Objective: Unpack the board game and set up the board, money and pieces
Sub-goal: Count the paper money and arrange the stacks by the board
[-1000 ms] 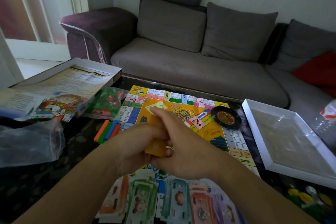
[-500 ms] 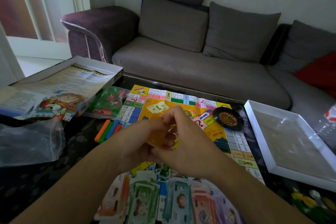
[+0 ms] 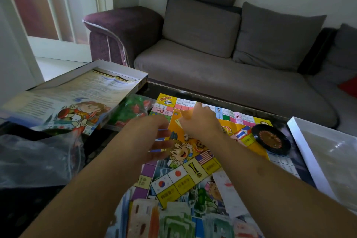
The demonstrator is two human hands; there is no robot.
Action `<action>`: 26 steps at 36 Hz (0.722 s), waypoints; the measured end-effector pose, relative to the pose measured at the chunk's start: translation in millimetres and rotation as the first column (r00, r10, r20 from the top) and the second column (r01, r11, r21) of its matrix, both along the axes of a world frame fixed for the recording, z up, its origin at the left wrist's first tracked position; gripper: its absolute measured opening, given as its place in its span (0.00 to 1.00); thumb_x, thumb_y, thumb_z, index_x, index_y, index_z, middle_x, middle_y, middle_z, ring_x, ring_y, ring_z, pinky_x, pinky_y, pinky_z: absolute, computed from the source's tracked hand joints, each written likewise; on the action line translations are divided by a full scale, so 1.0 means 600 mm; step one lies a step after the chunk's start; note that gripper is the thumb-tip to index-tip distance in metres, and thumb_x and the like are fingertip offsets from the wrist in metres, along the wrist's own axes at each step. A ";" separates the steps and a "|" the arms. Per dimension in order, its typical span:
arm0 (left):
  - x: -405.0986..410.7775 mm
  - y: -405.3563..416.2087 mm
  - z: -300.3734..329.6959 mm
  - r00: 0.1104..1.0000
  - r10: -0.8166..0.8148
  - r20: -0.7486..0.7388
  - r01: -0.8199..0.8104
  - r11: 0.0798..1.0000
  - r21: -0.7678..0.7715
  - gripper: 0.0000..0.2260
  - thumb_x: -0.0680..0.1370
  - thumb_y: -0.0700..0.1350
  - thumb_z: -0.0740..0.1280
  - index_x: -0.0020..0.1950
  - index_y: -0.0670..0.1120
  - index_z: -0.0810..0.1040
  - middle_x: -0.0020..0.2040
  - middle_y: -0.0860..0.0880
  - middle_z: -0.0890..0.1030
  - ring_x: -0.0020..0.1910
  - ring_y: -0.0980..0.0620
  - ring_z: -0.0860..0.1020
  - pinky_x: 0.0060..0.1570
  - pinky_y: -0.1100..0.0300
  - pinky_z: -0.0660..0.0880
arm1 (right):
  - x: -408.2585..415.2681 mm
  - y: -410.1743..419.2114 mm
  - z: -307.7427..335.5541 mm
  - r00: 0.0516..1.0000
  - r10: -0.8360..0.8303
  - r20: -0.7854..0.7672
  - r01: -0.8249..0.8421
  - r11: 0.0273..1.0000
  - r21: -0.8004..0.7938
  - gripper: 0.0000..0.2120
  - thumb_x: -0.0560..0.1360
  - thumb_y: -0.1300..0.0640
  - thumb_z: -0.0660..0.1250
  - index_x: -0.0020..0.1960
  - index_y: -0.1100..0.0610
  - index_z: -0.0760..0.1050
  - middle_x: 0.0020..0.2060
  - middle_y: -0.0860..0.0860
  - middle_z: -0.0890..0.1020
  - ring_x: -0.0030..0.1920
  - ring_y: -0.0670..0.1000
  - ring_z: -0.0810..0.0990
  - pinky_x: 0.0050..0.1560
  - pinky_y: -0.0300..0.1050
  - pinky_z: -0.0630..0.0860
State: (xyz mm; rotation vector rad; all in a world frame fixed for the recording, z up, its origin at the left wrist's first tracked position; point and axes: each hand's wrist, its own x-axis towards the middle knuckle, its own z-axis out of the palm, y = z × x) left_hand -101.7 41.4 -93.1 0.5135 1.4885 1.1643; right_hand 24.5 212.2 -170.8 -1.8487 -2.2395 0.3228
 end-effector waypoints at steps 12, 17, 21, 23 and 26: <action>0.001 0.019 -0.003 0.995 -0.037 -0.097 0.039 0.999 0.026 0.08 0.81 0.40 0.67 0.58 0.40 0.81 0.50 0.43 0.85 0.42 0.45 0.83 0.38 0.54 0.78 | 0.035 -0.010 0.006 0.996 -0.029 -0.090 0.030 0.999 0.011 0.16 0.81 0.45 0.57 0.59 0.54 0.76 0.57 0.55 0.76 0.57 0.54 0.76 0.53 0.52 0.77; 0.022 0.017 -0.005 0.979 -0.134 -0.153 0.134 0.991 -0.011 0.05 0.81 0.41 0.68 0.50 0.40 0.82 0.44 0.45 0.85 0.37 0.49 0.83 0.35 0.55 0.77 | 0.154 -0.067 0.058 0.974 0.226 0.029 -0.214 0.951 -0.224 0.13 0.82 0.61 0.62 0.64 0.50 0.76 0.62 0.48 0.79 0.60 0.48 0.77 0.54 0.45 0.75; 0.044 0.012 -0.013 0.960 -0.206 -0.190 0.209 0.978 -0.004 0.06 0.82 0.40 0.68 0.49 0.39 0.82 0.46 0.42 0.86 0.37 0.48 0.82 0.40 0.53 0.79 | 0.230 -0.135 0.074 0.896 0.437 0.078 -0.350 0.803 -0.482 0.30 0.79 0.52 0.73 0.78 0.41 0.67 0.75 0.40 0.70 0.74 0.45 0.70 0.71 0.48 0.73; 0.053 0.007 -0.016 0.951 -0.224 -0.214 0.231 0.973 0.006 0.05 0.82 0.41 0.68 0.50 0.40 0.82 0.47 0.41 0.87 0.37 0.48 0.82 0.39 0.53 0.79 | 0.243 -0.163 0.072 0.860 0.490 0.141 -0.367 0.788 -0.495 0.39 0.77 0.47 0.76 0.82 0.44 0.60 0.79 0.41 0.65 0.75 0.46 0.68 0.74 0.46 0.69; 0.068 -0.001 -0.019 0.946 -0.234 -0.224 0.245 0.969 0.022 0.04 0.83 0.39 0.67 0.54 0.40 0.81 0.43 0.42 0.85 0.36 0.48 0.82 0.41 0.51 0.79 | 0.248 -0.189 0.059 0.816 0.534 0.223 -0.402 0.800 -0.445 0.47 0.73 0.44 0.79 0.83 0.47 0.56 0.80 0.41 0.61 0.78 0.48 0.63 0.76 0.47 0.66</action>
